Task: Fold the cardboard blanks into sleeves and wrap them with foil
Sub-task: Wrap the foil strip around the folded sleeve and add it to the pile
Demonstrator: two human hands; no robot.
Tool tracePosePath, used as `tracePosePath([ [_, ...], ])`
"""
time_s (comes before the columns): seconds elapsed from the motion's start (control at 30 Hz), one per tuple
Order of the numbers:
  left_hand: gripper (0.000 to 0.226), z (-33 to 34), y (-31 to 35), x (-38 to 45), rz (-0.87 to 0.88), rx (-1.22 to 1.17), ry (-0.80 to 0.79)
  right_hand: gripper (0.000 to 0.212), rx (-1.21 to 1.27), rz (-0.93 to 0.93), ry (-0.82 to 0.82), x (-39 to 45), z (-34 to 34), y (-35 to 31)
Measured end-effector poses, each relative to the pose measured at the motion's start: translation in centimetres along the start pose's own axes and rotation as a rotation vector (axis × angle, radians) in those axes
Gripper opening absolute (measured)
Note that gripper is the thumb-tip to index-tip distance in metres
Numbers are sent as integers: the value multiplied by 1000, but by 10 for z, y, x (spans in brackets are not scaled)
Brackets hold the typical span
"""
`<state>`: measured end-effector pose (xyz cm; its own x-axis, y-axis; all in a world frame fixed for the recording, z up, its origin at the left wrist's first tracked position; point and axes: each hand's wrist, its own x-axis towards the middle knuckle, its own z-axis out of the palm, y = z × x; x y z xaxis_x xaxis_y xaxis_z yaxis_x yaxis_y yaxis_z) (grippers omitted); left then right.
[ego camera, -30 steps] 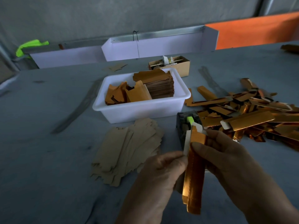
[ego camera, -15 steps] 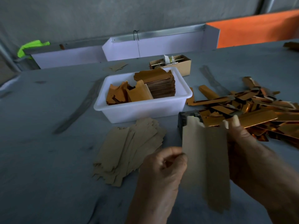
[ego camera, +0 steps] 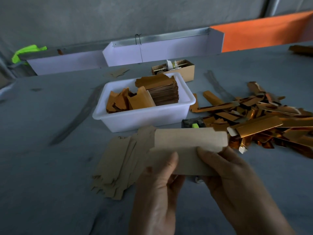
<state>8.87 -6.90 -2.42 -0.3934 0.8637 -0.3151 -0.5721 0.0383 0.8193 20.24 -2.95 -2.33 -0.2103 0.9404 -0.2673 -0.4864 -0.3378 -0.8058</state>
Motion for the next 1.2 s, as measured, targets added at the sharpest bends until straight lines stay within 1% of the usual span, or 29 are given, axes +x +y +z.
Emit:
tracePosePath([
  [0.07, 52, 5, -3, -2, -30, -108, 66, 37, -39, -12, -32, -6, 4, 3],
  [0.1, 54, 4, -3, -1, -40, -131, 76, 33, -111, -38, -22, -8, 4, 2],
  [0.17, 51, -1, 0, 1, -32, -105, 54, 28, -309, -115, 29, -7, 0, -4],
  [0.2, 47, -4, 2, 3, -11, -54, 36, 26, -412, -167, 44, -8, -2, -8],
  [0.27, 42, -13, 6, 8, 65, 124, -12, 17, -603, -281, 45, -8, -5, -17],
  [0.33, 37, -17, 12, 8, 113, 220, -76, 13, -777, -329, -17, -7, -7, -21],
  [0.37, 36, -18, 14, 8, 125, 214, -95, 13, -839, -316, -72, -5, -8, -21],
  [0.43, 26, -17, 16, 7, 152, 164, -92, 9, -892, -237, -179, -4, -8, -18],
  [0.47, 26, -16, 17, 6, 166, 154, -69, 9, -872, -190, -221, -3, -8, -16],
  [0.53, 28, -15, 15, 6, 188, 165, -37, 20, -808, -105, -280, -2, -7, -12],
  [0.57, 29, -15, 15, 6, 194, 178, -23, 21, -802, -75, -296, -2, -7, -9],
  [0.6, 29, -15, 16, 5, 196, 190, -21, 18, -809, -64, -301, -1, -6, -7],
  [0.67, 29, -15, 17, 3, 190, 222, -37, 10, -806, -70, -291, 0, -5, -6],
  [0.7, 29, -15, 18, 2, 189, 242, -48, 11, -803, -80, -284, -1, -5, -5],
  [0.83, 30, -16, 18, 2, 213, 348, -34, 27, -880, -180, -219, -5, -2, -5],
  [0.87, 28, -15, 18, 1, 218, 356, -35, 28, -902, -214, -194, -6, 0, -5],
  [0.93, 29, -14, 19, 0, 215, 373, -60, 19, -954, -294, -144, -9, 4, -5],
  [1.0, 23, -13, 18, 0, 221, 394, -59, 16, -1038, -381, -112, -11, 6, -5],
  [1.07, 19, -14, 16, 1, 229, 404, -16, 18, -1158, -454, -91, -13, 9, -5],
  [1.2, 21, -12, 13, 3, 259, 429, 61, 25, -1369, -573, -4, -17, 14, -3],
])
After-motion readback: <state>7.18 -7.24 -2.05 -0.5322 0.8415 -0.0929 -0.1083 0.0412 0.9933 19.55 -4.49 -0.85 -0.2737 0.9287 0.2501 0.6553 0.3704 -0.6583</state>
